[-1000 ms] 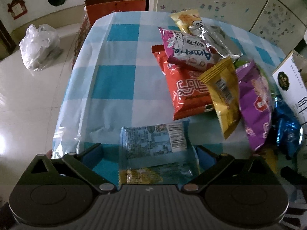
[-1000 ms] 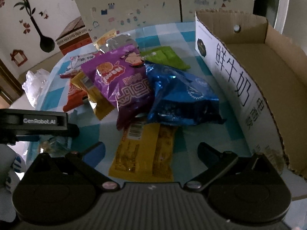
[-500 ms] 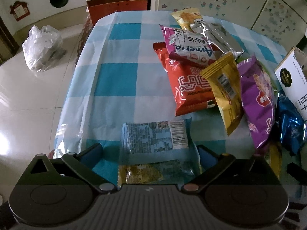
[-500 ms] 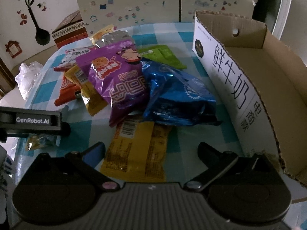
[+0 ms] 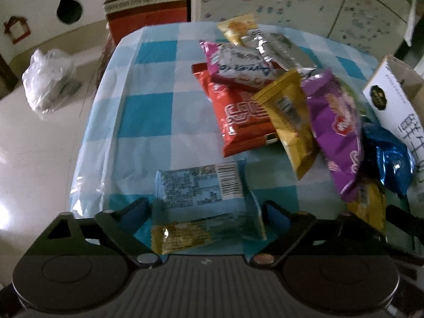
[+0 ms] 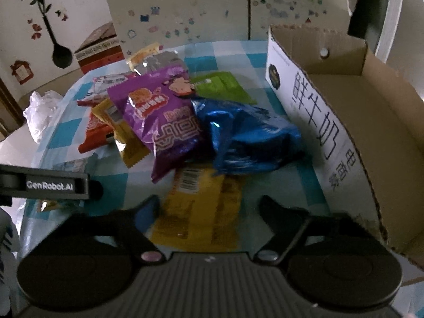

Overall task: Organize snacks
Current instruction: 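Close the left tool on the pale blue packet while the right tool closes on the yellow packet, then carry the pale blue packet with the left tool while the right tool carries the yellow packet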

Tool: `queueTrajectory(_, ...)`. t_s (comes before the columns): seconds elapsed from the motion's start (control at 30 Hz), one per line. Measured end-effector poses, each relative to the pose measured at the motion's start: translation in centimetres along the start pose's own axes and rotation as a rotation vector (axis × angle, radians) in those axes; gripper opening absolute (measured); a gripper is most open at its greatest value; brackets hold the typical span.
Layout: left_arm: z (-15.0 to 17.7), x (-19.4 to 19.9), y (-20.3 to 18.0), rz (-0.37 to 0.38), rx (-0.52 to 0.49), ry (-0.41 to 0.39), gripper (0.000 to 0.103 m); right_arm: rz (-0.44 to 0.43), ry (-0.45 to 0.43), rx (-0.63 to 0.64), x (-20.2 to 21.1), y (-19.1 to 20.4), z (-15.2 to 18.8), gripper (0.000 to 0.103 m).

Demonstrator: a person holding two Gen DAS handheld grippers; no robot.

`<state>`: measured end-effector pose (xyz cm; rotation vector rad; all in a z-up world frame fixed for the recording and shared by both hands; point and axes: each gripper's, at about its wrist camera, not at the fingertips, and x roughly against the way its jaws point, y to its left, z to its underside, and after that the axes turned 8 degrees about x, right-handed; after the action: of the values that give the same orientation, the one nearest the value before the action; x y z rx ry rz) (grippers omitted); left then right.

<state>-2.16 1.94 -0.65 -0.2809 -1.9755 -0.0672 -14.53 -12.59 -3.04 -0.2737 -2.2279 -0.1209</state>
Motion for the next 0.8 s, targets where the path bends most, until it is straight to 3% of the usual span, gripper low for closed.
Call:
queueTrajectory(0.07, 0.1, 0.4, 0.1, 0.010, -0.002, -0.016, 0.084, -0.007, -0.007, 0.002, 0.2, 0.0, 0.0, 0.065)
queueTrajectory(0.23, 0.4, 1.2, 0.9, 0.062, 0.009, -0.021, 0.072, -0.070, -0.007, -0.014, 0.8, -0.3, 0.2, 0.061)
queueTrajectory(0.53, 2.5, 3.8, 1.4, 0.100, 0.009, -0.081, 0.070, -0.166, -0.046, -0.026, 3.3, -0.6, 1.1, 0.060)
queueTrajectory(0.8, 4.4, 5.7, 2.0, 0.111, 0.019, -0.133, 0.070, -0.199, -0.087, -0.015, 5.8, 0.1, 2.5, 0.060)
